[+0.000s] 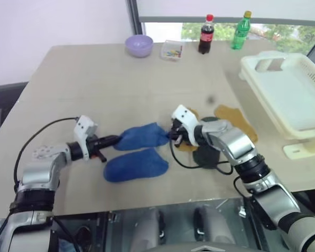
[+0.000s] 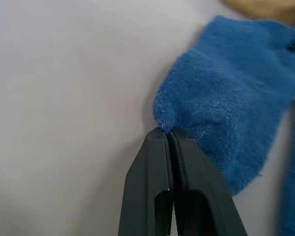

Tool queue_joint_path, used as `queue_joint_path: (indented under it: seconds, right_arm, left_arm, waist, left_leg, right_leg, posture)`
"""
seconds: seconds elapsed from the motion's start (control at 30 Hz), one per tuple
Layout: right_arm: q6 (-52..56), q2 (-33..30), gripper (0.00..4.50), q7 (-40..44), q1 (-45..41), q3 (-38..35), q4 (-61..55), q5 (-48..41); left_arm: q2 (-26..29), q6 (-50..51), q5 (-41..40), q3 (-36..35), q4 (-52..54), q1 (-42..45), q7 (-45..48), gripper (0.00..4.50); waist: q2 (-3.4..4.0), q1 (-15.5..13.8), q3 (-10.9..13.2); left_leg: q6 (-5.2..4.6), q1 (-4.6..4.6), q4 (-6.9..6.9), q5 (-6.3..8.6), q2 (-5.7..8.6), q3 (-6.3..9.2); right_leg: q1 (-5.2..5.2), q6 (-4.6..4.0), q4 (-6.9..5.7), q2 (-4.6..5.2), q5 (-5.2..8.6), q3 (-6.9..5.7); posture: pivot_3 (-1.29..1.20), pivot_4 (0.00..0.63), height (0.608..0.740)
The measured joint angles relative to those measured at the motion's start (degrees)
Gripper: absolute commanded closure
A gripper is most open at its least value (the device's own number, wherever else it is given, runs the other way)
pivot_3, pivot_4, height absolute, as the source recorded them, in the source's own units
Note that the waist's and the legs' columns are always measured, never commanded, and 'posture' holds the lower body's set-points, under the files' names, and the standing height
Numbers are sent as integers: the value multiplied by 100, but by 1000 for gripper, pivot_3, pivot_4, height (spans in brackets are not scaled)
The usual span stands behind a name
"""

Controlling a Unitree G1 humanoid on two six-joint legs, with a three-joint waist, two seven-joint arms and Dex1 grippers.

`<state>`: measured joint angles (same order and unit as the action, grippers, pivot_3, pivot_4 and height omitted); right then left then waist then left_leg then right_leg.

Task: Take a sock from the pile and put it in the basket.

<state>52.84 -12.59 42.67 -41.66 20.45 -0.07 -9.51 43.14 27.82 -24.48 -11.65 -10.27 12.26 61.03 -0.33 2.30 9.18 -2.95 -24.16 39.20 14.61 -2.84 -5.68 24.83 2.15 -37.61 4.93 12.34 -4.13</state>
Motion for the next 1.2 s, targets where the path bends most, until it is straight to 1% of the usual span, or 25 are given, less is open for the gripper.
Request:
queue_joint_path:
  seconds: [0.03,0.17,0.23,0.3,0.37,0.43,0.5,0.53,0.6,0.63,0.77,0.93,1.03,1.07,1.2]
  right_arm:
    - [48,-54,4500,8,-1,-47,-94,-26]
    - [607,-380,4500,67,-5,-182,-900,-362]
    - [756,-424,4500,67,-4,-232,-1051,-465]
    - [1217,-580,4500,100,109,-415,-1547,-823]
    - [1611,-605,4500,99,188,-674,-1788,-1160]
    - [1799,-577,4500,70,225,-793,-1915,-1320]
    - [2088,-556,4500,1,255,-945,-2119,-1572]
    - [2165,-562,4500,-27,259,-999,-2182,-1645]
    - [2308,-591,4500,-67,295,-1024,-2319,-1784]
    - [2480,-664,4500,-66,476,-1022,-2519,-1968]
    - [2811,-691,4500,-131,692,-985,-2694,-2277]
    - [2859,-716,4500,-332,761,-875,-2798,-2372]
    - [2858,-819,4500,-435,936,-692,-2806,-2391]
    - [2860,-828,4500,-439,940,-678,-2806,-2398]
    - [2890,-861,4500,-561,960,-615,-2808,-2459]
  left_arm:
    - [0,80,-63,-24,112,-87,-1,4422]
    - [71,801,-707,-555,1116,-704,-125,4422]
    - [130,921,-811,-683,1307,-803,-151,4422]
    - [195,1173,-1114,-1072,1859,-1295,-181,4422]
    - [173,1413,-1424,-1387,2170,-1460,-370,4422]
    - [113,1598,-1669,-1608,2363,-1506,-521,4422]
    - [96,1919,-2069,-1947,2689,-1702,-710,4422]
    - [107,1998,-2147,-2001,2778,-1803,-736,4422]
    - [171,2119,-2244,-2015,2938,-2102,-725,4422]
    - [221,2282,-2319,-2010,3045,-2440,-683,4422]
    - [278,2429,-2422,-2008,3145,-2762,-654,4422]
    - [375,2384,-2356,-1966,3162,-2832,-656,4422]
    - [381,2282,-2274,-1924,3152,-2810,-656,4422]
    - [381,2276,-2268,-1923,3151,-2806,-656,4422]
    - [423,2162,-2162,-1843,3094,-2673,-653,4422]
  waist:
    - [0,-9,0]
    - [-12,-17,8]
    - [-12,-16,8]
    - [-14,1,11]
    - [-16,-11,11]
    - [-17,-31,12]
    - [-17,-29,12]
    - [-16,-28,13]
    - [-17,-26,12]
    - [-17,-20,12]
    - [-16,-34,14]
    - [-16,-45,14]
    - [-17,-45,13]
    - [-17,-45,13]
    - [-18,-45,13]
  left_leg:
    - [0,0,0,0,1,0]
    - [0,-2,-1,1,-1,7]
    - [0,-2,-1,1,-1,8]
    - [1,-4,-5,2,-4,7]
    - [1,-6,-6,2,-3,10]
    - [-16,-6,-6,12,-4,17]
    - [-18,-4,-5,13,-5,17]
    - [-18,-3,-6,13,-2,15]
    - [-17,-4,-6,14,-2,16]
    - [-16,-3,-12,14,-2,15]
    - [-18,-9,-13,14,-2,17]
    - [-17,-9,-13,18,-4,18]
    - [-17,-44,-14,14,-2,18]
    - [0,-53,-12,4,-2,18]
    - [-2,-55,-13,4,0,17]
  right_leg:
    - [0,0,-1,2,0,-1]
    - [1,-2,1,5,1,-7]
    - [1,-4,0,5,2,-9]
    - [2,-7,6,9,4,-8]
    - [3,-8,8,9,5,-12]
    - [2,-10,6,9,6,-19]
    - [0,-11,6,10,6,-20]
    - [0,-12,6,11,7,-19]
    - [1,-16,8,10,9,-21]
    - [0,-32,10,10,18,-20]
    - [8,-39,10,10,23,-24]
    - [12,-44,18,10,27,-27]
    - [35,-45,20,11,26,-28]
    - [43,-44,18,11,25,-27]
    - [47,-36,18,7,21,-28]
  posture:
    - [0,150,733]
    - [0,150,733]
    - [0,150,733]
    - [0,150,733]
    - [0,150,733]
    - [0,150,733]
    - [0,150,733]
    - [0,150,733]
    - [0,150,733]
    - [0,150,733]
    - [0,150,733]
    - [0,150,733]
    - [0,150,733]
    - [0,150,733]
    - [0,150,733]
